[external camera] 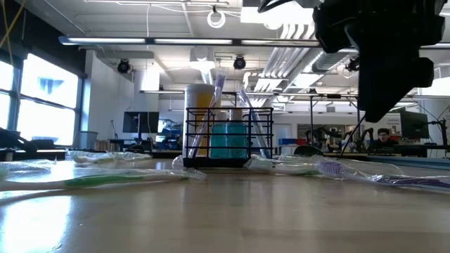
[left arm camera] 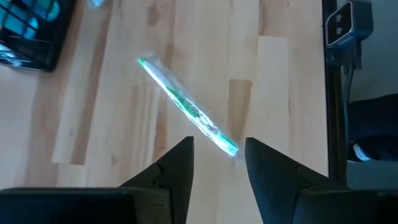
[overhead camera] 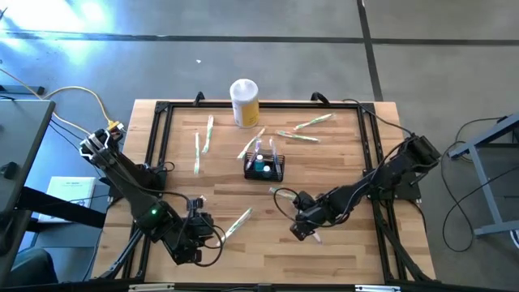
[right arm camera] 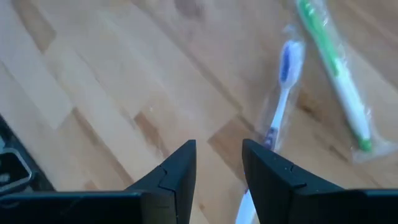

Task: Pick & Place toothbrushing station
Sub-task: Put the purple toothbrush into the left section wire organizer

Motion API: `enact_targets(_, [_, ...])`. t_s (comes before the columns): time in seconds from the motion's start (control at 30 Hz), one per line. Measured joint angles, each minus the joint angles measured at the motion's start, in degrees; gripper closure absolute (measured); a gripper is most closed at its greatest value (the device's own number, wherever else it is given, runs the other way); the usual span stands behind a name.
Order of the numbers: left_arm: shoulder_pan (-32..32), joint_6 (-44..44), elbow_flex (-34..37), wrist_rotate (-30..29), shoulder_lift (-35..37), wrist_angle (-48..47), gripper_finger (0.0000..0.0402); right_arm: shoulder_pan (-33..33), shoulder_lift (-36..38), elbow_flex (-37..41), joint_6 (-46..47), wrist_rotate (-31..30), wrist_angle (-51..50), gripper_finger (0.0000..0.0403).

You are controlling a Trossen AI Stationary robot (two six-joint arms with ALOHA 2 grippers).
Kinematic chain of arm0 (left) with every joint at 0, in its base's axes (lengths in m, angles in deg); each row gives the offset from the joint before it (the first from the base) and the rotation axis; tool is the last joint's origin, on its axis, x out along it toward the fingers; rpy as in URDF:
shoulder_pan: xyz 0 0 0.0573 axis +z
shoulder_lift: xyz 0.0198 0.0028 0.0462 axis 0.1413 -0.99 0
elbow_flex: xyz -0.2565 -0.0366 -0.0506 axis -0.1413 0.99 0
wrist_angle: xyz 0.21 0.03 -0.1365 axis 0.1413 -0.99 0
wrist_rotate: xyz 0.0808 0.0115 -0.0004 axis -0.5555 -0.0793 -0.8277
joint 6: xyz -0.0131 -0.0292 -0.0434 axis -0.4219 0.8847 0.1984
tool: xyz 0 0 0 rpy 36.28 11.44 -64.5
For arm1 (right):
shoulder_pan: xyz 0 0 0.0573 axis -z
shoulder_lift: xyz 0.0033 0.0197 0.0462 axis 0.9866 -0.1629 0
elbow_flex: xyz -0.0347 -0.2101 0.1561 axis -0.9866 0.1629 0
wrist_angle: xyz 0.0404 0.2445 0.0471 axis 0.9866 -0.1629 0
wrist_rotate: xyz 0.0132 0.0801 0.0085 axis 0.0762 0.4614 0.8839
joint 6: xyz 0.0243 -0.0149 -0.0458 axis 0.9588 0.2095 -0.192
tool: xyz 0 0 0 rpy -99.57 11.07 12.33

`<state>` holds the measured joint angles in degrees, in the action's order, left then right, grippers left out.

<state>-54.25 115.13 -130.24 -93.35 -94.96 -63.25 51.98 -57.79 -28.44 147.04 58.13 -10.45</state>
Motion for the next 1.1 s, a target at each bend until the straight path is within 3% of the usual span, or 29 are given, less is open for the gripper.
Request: enact_targets(1.1, [0.0, 0.28, 0.0, 1.03, -0.63, 1.9, 0.0264, 1.41, -0.02, 1.13, 2.56, -2.97, -0.14, 0.028])
